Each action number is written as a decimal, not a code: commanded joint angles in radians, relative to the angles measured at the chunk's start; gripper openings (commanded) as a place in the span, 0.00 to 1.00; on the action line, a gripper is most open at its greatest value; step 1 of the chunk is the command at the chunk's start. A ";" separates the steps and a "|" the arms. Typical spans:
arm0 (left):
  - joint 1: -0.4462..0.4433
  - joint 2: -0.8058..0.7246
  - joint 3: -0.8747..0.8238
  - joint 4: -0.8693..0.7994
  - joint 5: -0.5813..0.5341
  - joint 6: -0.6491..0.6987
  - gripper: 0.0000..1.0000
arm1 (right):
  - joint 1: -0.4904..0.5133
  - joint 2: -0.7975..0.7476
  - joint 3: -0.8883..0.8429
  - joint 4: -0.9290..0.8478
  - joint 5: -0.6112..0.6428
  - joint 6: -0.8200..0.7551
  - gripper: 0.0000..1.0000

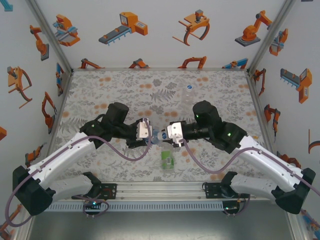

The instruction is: Screw on the bottle caps

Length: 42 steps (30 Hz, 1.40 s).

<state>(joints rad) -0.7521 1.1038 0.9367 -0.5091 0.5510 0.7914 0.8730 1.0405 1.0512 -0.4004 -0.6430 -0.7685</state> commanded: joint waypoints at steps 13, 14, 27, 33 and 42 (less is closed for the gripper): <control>-0.004 0.002 0.037 -0.014 0.033 0.014 0.00 | 0.018 -0.029 -0.081 0.143 0.067 0.169 0.11; -0.003 0.001 0.037 -0.015 0.032 0.014 0.00 | 0.018 -0.035 -0.089 0.159 0.091 0.233 0.07; 0.000 -0.006 0.032 0.010 0.012 0.000 0.00 | 0.021 -0.108 -0.196 0.224 0.668 1.497 0.00; 0.000 -0.001 0.031 0.024 -0.023 -0.012 0.00 | 0.021 -0.079 -0.226 0.176 0.678 1.960 0.00; 0.000 0.005 0.031 0.035 -0.065 -0.023 0.00 | 0.016 -0.075 -0.237 0.247 0.630 2.106 0.00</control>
<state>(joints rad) -0.7452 1.1107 0.9367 -0.5102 0.4374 0.7731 0.8989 0.9691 0.8150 -0.1604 -0.0498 1.2457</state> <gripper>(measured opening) 0.550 0.325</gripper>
